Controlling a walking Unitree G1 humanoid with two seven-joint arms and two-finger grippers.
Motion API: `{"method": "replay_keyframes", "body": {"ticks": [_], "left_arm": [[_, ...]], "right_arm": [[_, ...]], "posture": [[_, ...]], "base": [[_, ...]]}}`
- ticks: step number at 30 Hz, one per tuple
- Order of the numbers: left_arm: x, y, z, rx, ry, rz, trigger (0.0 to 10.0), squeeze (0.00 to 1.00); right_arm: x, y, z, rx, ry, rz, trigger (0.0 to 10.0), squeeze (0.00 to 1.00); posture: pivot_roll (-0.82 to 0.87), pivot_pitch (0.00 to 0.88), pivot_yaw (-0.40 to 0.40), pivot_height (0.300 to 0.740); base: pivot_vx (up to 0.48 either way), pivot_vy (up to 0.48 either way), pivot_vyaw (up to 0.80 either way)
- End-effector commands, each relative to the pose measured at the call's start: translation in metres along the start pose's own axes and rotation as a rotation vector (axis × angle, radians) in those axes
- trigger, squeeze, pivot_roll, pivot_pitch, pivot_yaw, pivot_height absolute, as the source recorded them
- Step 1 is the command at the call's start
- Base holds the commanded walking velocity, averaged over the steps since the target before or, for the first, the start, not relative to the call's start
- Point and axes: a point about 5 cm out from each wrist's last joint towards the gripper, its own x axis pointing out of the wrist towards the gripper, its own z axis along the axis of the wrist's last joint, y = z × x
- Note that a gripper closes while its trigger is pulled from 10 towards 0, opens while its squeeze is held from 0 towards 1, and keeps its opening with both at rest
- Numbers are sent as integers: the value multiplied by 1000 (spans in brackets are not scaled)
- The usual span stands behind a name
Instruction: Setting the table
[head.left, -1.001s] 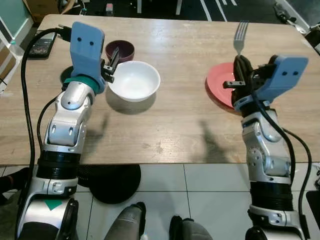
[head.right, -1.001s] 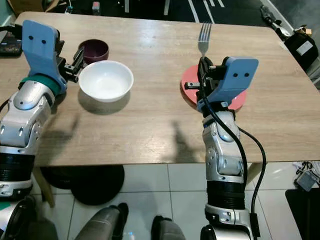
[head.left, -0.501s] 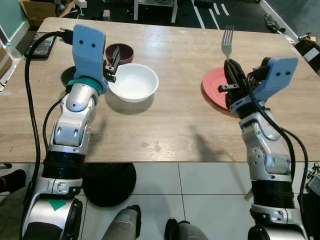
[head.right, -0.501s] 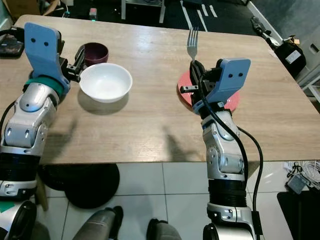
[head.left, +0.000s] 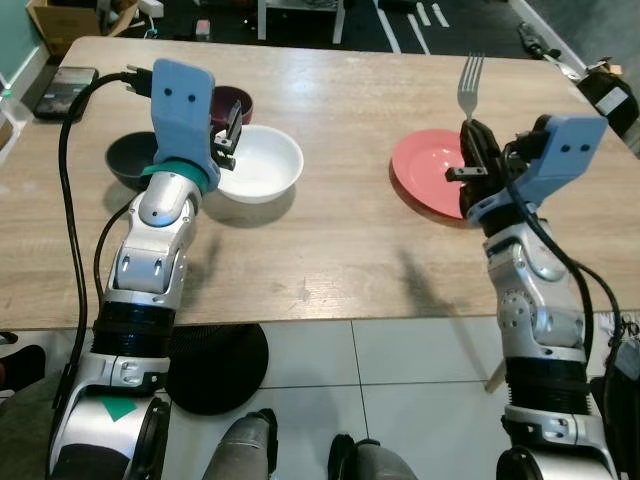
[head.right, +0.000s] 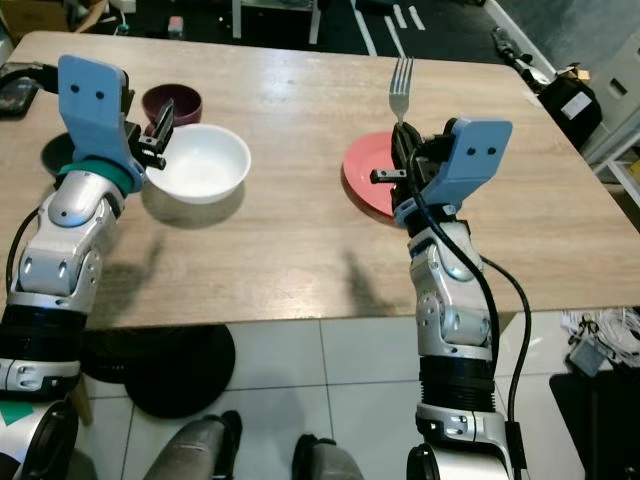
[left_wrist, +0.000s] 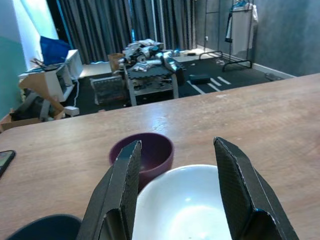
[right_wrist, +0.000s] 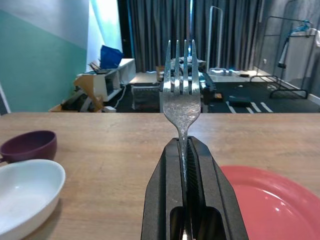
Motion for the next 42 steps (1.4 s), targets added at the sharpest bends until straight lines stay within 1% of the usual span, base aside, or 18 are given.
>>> {"method": "replay_keyframes", "body": {"ticks": [1, 42], "left_arm": [[0, -2, -4, 7, 8, -2, 10000, 0], [4, -10, -2, -3, -10, -34, 10000, 0]], "right_arm": [[-1, -4, -1, 1, 1, -14, 10000, 0], [-4, -5, -3, -11, 10, -26, 10000, 0]], "posture": [[173, 0, -15, 740], [147, 0, -3, 740]], "base": [[-480, 0, 0], [-460, 0, 0]]}}
